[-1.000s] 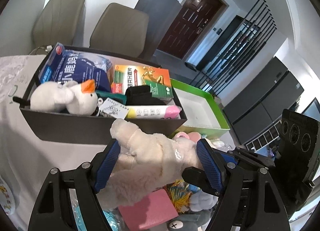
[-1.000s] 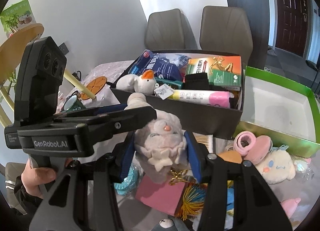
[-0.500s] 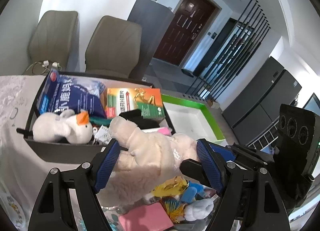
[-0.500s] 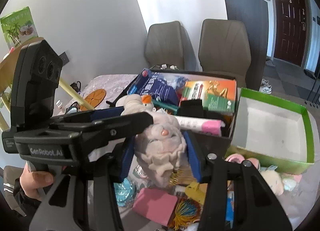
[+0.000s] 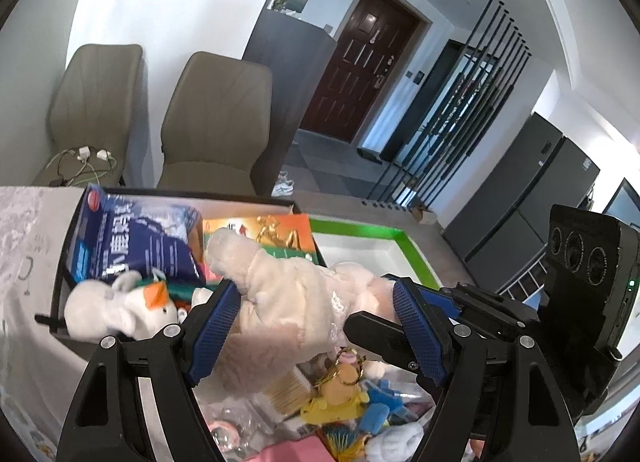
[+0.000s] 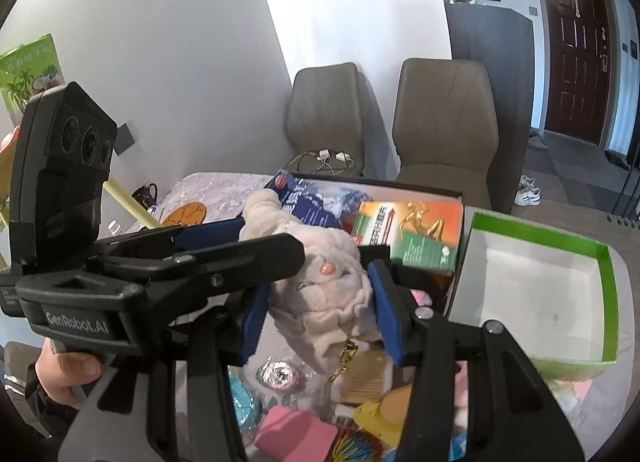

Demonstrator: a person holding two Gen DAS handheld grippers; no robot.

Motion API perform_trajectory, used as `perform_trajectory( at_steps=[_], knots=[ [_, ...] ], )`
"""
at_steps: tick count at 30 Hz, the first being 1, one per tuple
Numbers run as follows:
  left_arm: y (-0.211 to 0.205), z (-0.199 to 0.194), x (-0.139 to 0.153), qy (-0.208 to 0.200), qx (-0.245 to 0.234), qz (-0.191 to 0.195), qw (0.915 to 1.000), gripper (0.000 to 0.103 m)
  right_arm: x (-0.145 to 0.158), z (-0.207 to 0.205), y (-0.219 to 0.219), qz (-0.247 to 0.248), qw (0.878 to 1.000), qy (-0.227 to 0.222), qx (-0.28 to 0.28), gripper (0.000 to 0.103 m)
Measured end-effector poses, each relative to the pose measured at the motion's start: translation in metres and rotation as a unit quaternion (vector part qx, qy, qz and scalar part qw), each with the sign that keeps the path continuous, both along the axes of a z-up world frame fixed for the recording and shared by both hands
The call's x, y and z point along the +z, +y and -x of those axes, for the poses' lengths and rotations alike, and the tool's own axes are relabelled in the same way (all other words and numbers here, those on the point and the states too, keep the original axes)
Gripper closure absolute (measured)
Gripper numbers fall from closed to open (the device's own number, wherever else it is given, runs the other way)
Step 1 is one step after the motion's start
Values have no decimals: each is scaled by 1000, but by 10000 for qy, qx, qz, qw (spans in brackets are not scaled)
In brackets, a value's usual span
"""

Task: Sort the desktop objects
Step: 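Carry the plush bear with both tools toward the black storage box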

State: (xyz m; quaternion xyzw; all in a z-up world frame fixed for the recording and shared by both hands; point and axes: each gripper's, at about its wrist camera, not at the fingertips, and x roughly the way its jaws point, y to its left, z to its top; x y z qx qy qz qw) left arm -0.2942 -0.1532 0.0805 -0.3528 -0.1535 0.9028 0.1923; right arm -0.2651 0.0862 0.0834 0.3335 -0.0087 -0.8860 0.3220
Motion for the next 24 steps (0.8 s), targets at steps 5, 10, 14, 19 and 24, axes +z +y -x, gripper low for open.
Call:
perform_trajectory(
  at_steps=[5,10,14,19,24],
  knots=[
    [-2,14,8,105,-15,4,9999,24,8,14,0,14,9999,107,-20,54],
    [-6,30,17,216,-2,-32,9998,24,20,27,-2,-45,9996,281,-4,54],
    [-11,43,22,292,27,-62,9996,24,28,40,-6,-44,9990,450,29,54],
    [-9,56,21,356,-29,-51,9993,24,32,53,-10,-15,9984,558,28,54],
    [-7,72,8,285,-72,-96,9995,24,25,64,-10,-48,9984,564,-18,54]
  ],
)
